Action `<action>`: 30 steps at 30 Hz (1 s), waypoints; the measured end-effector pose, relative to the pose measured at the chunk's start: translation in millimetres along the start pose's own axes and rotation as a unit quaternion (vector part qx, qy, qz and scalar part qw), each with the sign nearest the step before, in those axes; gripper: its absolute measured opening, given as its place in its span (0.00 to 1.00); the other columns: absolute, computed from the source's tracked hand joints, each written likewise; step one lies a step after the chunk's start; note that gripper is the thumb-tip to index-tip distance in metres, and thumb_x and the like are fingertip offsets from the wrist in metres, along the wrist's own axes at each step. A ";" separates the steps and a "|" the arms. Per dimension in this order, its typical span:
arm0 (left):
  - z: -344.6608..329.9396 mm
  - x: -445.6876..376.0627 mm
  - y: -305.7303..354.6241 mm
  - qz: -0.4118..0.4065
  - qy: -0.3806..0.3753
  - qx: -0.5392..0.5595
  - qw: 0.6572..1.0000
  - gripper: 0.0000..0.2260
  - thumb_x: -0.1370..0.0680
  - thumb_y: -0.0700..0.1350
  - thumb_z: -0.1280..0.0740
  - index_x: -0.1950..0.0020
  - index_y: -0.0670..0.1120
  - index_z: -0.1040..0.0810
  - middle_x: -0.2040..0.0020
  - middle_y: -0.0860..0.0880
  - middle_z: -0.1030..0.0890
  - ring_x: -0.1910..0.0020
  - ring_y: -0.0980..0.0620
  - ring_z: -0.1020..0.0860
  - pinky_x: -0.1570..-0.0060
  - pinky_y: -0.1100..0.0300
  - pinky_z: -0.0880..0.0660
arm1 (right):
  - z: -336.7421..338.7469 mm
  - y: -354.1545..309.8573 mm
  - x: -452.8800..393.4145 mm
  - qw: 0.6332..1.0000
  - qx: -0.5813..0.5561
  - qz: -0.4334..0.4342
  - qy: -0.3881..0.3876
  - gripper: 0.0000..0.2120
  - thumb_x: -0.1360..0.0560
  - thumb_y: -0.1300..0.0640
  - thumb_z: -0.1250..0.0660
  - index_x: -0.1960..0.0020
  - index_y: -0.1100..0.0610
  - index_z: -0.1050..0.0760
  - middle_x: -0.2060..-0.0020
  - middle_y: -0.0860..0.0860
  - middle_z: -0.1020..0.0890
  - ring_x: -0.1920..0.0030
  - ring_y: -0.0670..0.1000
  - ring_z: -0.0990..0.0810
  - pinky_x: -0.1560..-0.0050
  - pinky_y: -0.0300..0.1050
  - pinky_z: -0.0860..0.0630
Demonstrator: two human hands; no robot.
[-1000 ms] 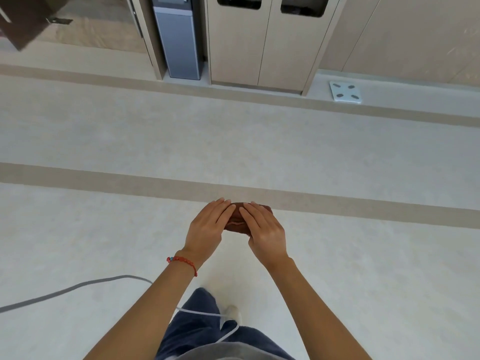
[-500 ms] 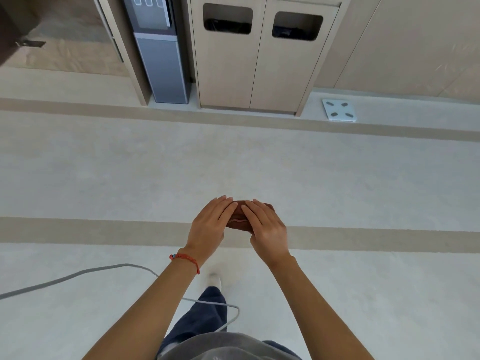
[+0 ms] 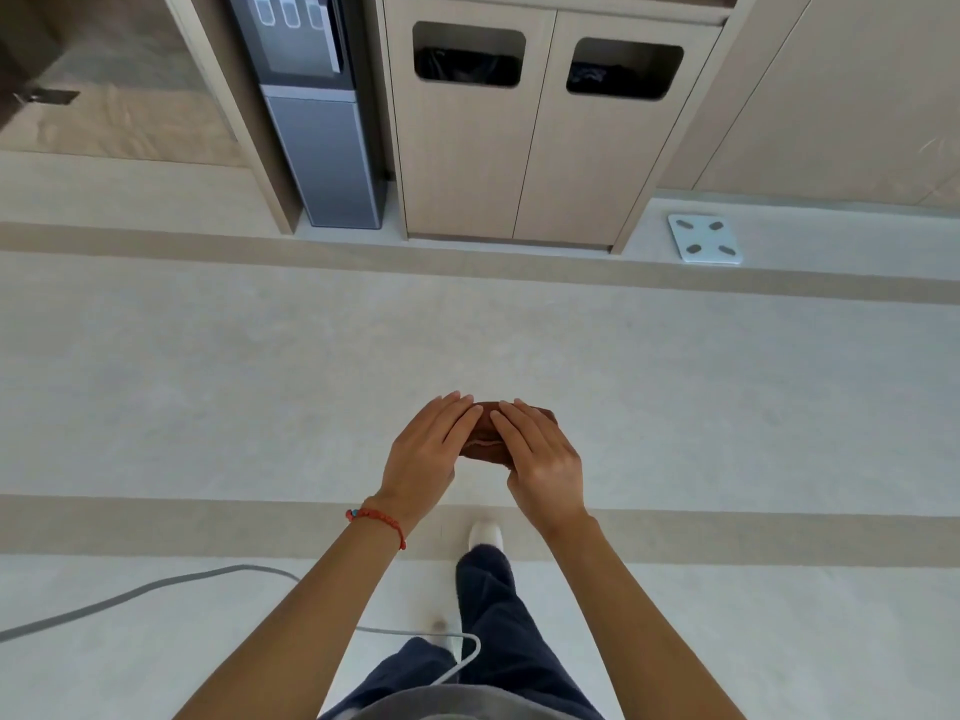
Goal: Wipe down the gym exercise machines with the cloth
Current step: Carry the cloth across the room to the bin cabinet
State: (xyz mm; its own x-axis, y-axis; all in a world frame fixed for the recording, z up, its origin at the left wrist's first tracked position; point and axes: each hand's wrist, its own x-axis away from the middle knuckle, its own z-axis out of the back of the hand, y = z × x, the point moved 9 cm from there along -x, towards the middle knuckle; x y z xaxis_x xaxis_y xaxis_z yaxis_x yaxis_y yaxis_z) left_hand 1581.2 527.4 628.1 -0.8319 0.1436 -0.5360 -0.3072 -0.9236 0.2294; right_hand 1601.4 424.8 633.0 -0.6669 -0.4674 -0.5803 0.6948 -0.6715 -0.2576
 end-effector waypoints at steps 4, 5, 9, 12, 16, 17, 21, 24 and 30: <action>-27.8 -51.3 -30.7 0.002 0.001 -0.006 1.000 0.20 0.38 0.28 0.26 0.46 0.34 0.20 0.48 0.39 0.18 0.49 0.40 0.19 0.43 0.48 0.28 | -28.1 40.4 -46.9 1.000 -0.003 0.011 0.004 0.20 0.32 0.72 0.43 0.47 0.63 0.18 0.49 0.56 0.16 0.47 0.56 0.17 0.45 0.49 0.21; -33.6 -66.7 -37.8 -0.001 0.008 -0.009 1.000 0.19 0.36 0.28 0.28 0.46 0.34 0.20 0.48 0.39 0.18 0.49 0.40 0.19 0.43 0.48 0.28 | -34.6 51.0 -60.6 1.000 -0.005 0.012 0.004 0.20 0.32 0.72 0.44 0.47 0.64 0.18 0.49 0.56 0.16 0.47 0.56 0.17 0.44 0.48 0.21; -52.9 -129.4 -62.7 -0.006 0.033 -0.020 0.999 0.15 0.30 0.29 0.38 0.46 0.35 0.20 0.48 0.39 0.18 0.48 0.41 0.19 0.42 0.50 0.27 | -50.6 92.9 -117.8 1.000 -0.014 0.022 0.010 0.21 0.32 0.73 0.44 0.47 0.64 0.18 0.49 0.56 0.16 0.46 0.56 0.17 0.44 0.49 0.21; -65.2 -173.0 -78.4 -0.010 0.049 -0.031 0.998 0.14 0.27 0.30 0.41 0.46 0.35 0.20 0.47 0.40 0.18 0.48 0.42 0.19 0.41 0.51 0.27 | -58.0 123.1 -156.8 0.999 -0.016 0.033 0.018 0.21 0.33 0.73 0.43 0.46 0.64 0.18 0.49 0.56 0.16 0.46 0.56 0.17 0.43 0.48 0.22; -83.0 -221.8 -102.7 0.011 0.047 -0.033 0.998 0.20 0.37 0.26 0.27 0.46 0.35 0.20 0.48 0.39 0.18 0.48 0.41 0.19 0.42 0.49 0.28 | -73.9 154.7 -203.6 0.999 -0.010 0.032 0.013 0.21 0.33 0.72 0.43 0.46 0.64 0.18 0.49 0.56 0.16 0.46 0.56 0.17 0.44 0.49 0.21; -87.3 -231.4 -109.2 0.014 0.042 -0.035 0.998 0.22 0.39 0.26 0.26 0.46 0.35 0.20 0.48 0.39 0.18 0.48 0.41 0.19 0.43 0.49 0.28 | -78.3 160.4 -212.6 0.999 -0.009 0.034 0.013 0.21 0.32 0.71 0.43 0.46 0.64 0.18 0.49 0.56 0.16 0.46 0.56 0.17 0.44 0.49 0.21; -104.0 -267.3 -135.0 0.011 0.026 -0.041 0.999 0.24 0.40 0.28 0.23 0.46 0.35 0.20 0.48 0.38 0.18 0.49 0.40 0.19 0.43 0.48 0.28 | -94.0 182.2 -249.2 0.999 -0.012 0.043 0.019 0.20 0.36 0.75 0.34 0.46 0.64 0.18 0.49 0.57 0.16 0.47 0.57 0.17 0.45 0.50 0.22; -119.0 -296.7 -159.3 0.010 0.017 -0.035 0.999 0.25 0.41 0.30 0.21 0.45 0.35 0.20 0.48 0.38 0.18 0.49 0.40 0.19 0.44 0.47 0.29 | -111.9 200.5 -280.3 0.999 -0.009 0.032 0.008 0.25 0.42 0.77 0.27 0.46 0.65 0.18 0.49 0.58 0.16 0.47 0.58 0.17 0.44 0.51 0.22; -145.1 -366.2 -221.4 -0.009 0.027 -0.026 0.999 0.25 0.41 0.31 0.21 0.45 0.35 0.20 0.47 0.38 0.18 0.48 0.40 0.19 0.43 0.47 0.30 | -156.8 234.8 -356.3 0.999 -0.006 0.032 0.008 0.24 0.41 0.76 0.26 0.46 0.65 0.19 0.49 0.58 0.16 0.47 0.58 0.17 0.46 0.52 0.20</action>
State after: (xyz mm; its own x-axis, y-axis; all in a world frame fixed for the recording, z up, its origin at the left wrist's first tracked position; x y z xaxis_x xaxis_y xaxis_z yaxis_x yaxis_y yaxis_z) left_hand 2021.0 627.8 655.6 -0.8003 0.1419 -0.5826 -0.2962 -0.9383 0.1783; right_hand 2044.4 523.9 658.2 -0.6170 -0.4995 -0.6081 0.7387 -0.6340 -0.2288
